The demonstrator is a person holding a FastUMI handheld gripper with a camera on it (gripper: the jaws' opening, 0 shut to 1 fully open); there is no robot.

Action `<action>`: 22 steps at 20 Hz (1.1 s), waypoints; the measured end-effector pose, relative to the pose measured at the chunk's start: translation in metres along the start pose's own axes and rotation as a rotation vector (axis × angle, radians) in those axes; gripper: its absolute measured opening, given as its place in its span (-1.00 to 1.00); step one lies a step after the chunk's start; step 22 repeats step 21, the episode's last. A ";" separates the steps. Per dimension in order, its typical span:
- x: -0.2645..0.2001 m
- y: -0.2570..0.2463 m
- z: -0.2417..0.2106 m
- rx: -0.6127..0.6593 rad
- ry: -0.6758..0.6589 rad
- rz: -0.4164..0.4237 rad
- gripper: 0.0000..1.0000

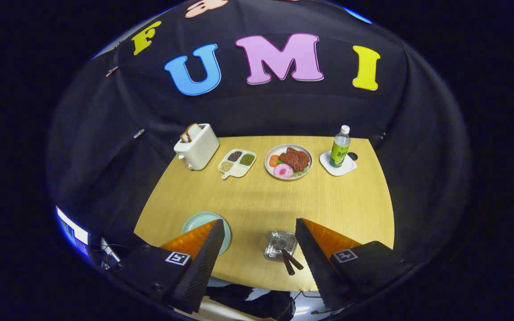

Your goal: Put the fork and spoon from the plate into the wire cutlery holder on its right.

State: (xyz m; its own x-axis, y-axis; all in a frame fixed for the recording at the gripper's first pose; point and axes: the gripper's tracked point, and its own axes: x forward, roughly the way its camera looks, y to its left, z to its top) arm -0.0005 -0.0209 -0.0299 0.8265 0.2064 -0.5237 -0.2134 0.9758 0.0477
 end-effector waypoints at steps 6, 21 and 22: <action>-0.049 0.009 0.075 0.021 -0.341 -0.118 0.98; -0.058 0.015 0.090 0.099 -0.541 -0.230 0.97; -0.058 0.015 0.090 0.099 -0.541 -0.230 0.97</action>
